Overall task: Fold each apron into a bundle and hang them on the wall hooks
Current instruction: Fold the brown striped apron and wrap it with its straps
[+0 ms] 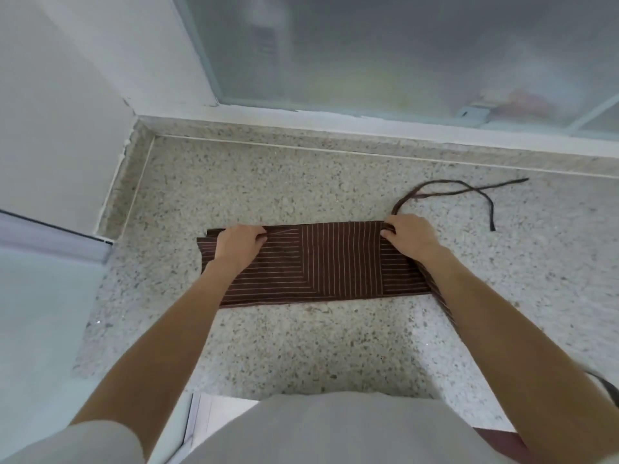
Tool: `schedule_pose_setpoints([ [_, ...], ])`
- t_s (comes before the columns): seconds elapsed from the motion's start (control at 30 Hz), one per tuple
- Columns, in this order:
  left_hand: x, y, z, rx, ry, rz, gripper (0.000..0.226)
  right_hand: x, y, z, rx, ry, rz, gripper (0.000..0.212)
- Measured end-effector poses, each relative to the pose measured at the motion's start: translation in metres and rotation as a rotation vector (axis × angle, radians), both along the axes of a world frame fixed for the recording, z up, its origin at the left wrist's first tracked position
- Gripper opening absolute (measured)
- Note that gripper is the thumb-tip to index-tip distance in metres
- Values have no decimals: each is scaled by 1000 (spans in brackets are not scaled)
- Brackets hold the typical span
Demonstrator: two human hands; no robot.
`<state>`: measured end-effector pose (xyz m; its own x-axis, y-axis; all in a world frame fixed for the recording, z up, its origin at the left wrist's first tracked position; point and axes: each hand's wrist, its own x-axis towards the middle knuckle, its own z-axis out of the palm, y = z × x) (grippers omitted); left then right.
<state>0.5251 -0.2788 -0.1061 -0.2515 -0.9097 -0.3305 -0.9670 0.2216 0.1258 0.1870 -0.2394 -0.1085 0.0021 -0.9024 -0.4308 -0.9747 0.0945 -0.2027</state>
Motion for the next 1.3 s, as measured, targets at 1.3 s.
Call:
schedule_pose_setpoints([
  [1.3, -184, 97, -44, 47, 218, -422, 51, -86, 231, -5, -440, -324, -850, 31],
])
